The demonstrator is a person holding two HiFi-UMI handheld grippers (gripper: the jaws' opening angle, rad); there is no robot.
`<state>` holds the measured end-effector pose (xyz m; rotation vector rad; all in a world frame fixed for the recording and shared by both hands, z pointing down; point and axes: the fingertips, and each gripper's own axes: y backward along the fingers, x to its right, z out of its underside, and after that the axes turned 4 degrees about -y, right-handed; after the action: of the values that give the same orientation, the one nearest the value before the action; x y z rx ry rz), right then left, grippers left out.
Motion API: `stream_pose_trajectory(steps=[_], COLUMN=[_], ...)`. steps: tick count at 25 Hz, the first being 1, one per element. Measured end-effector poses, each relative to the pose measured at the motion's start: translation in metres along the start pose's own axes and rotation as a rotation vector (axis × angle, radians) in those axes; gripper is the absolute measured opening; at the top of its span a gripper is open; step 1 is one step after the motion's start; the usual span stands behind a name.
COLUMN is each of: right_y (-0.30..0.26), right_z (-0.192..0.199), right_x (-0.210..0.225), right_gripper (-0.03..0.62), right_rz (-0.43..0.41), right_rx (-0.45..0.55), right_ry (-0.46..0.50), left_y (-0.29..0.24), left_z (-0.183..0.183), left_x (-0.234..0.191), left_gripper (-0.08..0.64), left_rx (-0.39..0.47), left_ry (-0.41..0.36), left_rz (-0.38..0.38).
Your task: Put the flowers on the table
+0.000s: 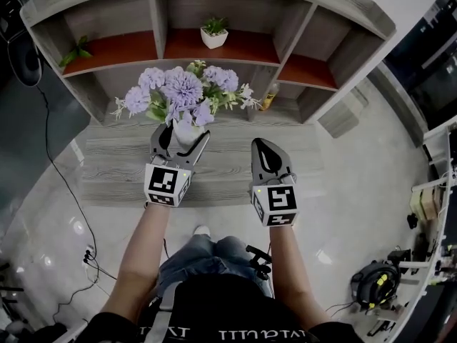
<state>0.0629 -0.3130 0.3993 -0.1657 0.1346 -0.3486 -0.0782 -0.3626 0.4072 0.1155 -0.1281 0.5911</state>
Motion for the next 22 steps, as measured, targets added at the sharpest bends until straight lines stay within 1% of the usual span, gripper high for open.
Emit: stream_pose_trajectory(steps=[6, 10, 14, 18, 22], right_y=[-0.019, -0.023, -0.026, -0.029, -0.035], right_z=[0.014, 0.023, 0.035, 0.042, 0.047], right_x=[-0.010, -0.006, 0.000, 0.004, 0.007], right_gripper=[0.015, 0.015, 0.015, 0.015, 0.016], right_rz=[-0.052, -0.046, -0.029, -0.020, -0.017], right_rx=[-0.023, -0.036, -0.054, -0.067, -0.076], right_ry=[0.003, -0.011, -0.049, -0.068, -0.077], left_y=[-0.010, -0.020, -0.027, -0.036, -0.042], left_z=[0.027, 0.046, 0.060, 0.081, 0.100], left_x=[-0.001, -0.004, -0.007, -0.005, 0.000], left_gripper=[0.367, 0.367, 0.366, 0.367, 0.367], left_rx=[-0.009, -0.025, -0.028, -0.056, -0.086], left_ry=[-0.007, -0.010, -0.008, 0.003, -0.004], left_rz=[0.008, -0.009, -0.031, -0.035, -0.028])
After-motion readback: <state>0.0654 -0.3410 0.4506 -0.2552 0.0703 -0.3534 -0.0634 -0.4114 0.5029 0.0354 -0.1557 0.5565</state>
